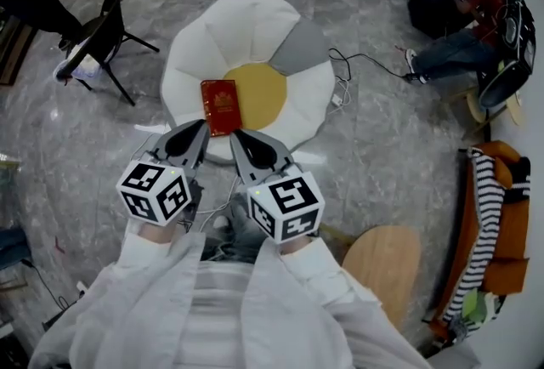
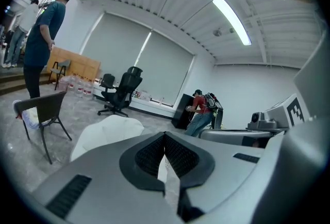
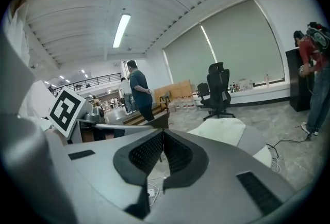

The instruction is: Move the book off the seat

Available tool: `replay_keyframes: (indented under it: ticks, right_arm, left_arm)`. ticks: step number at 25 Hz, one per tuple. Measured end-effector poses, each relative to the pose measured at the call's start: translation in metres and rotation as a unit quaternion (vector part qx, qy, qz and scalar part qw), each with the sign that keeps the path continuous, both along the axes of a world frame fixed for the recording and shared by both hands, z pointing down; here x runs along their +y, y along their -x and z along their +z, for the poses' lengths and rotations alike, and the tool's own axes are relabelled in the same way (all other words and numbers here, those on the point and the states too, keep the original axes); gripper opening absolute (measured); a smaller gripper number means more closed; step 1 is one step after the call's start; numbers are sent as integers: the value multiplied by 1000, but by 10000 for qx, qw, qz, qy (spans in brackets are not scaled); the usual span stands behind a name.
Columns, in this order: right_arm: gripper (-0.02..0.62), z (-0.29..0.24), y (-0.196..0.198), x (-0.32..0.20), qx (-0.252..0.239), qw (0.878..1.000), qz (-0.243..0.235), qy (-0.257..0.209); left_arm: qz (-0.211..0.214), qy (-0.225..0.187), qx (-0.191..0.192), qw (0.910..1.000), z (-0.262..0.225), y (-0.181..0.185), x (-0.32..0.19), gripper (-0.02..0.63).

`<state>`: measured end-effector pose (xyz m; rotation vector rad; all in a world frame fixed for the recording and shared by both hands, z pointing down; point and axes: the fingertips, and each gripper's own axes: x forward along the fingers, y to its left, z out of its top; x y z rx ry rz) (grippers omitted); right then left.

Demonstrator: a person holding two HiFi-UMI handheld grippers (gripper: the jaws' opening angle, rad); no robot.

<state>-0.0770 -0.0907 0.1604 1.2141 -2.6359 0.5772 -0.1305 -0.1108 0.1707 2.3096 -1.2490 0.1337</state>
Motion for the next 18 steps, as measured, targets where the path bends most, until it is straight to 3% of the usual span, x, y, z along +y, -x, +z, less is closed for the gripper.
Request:
replay_keyframes:
  ticks: [8, 18]
  right_arm:
    - [12, 17, -18, -40, -100, 9992, -334, 177]
    - [12, 42, -28, -55, -170, 9980, -401, 464]
  left_arm:
    - [-355, 17, -71, 9993, 10, -18, -41, 6]
    - [-695, 313, -256, 9968, 34, -8, -53, 6]
